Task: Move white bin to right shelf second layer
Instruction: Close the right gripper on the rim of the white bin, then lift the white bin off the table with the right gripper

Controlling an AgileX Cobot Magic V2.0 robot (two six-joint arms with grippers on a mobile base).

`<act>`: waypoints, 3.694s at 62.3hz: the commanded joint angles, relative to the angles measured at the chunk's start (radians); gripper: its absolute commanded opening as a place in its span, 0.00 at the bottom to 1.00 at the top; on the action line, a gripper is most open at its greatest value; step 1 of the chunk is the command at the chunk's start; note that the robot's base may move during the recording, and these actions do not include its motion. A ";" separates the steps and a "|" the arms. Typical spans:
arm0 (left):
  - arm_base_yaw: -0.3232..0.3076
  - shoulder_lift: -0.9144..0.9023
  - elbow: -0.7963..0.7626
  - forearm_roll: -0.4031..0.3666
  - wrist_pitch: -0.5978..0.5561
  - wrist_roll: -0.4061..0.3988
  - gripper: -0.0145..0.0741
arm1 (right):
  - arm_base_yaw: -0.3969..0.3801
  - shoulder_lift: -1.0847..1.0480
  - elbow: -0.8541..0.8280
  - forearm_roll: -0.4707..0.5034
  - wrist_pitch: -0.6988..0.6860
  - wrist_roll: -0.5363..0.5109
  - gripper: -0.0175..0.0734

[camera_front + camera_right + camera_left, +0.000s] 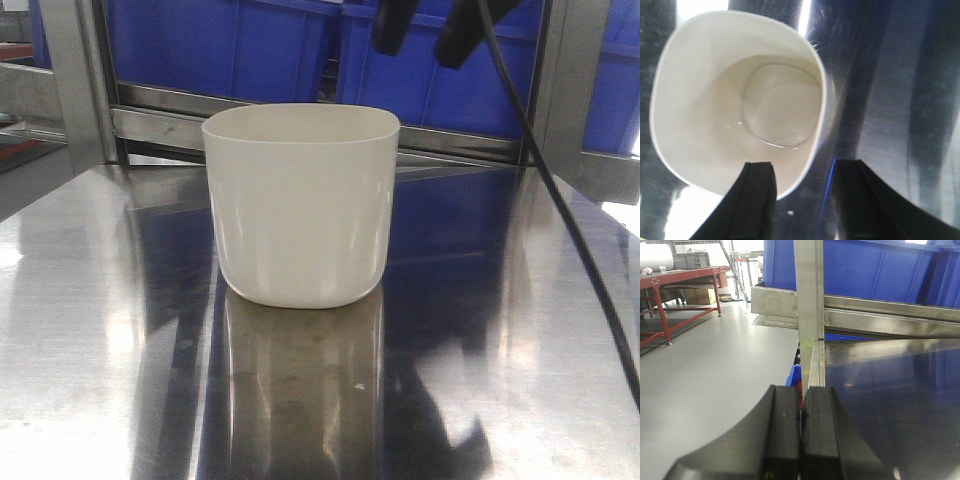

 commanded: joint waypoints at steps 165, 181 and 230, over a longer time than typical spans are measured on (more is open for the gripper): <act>-0.004 -0.013 0.037 -0.006 -0.084 -0.003 0.26 | -0.435 -0.572 0.587 -0.091 -0.521 -0.314 0.23; -0.004 -0.013 0.037 -0.006 -0.084 -0.003 0.26 | -0.495 -0.722 0.774 -0.016 -0.600 -0.492 0.22; -0.004 -0.013 0.037 -0.006 -0.084 -0.003 0.26 | -0.503 -1.197 1.081 -0.064 -0.706 -0.580 0.22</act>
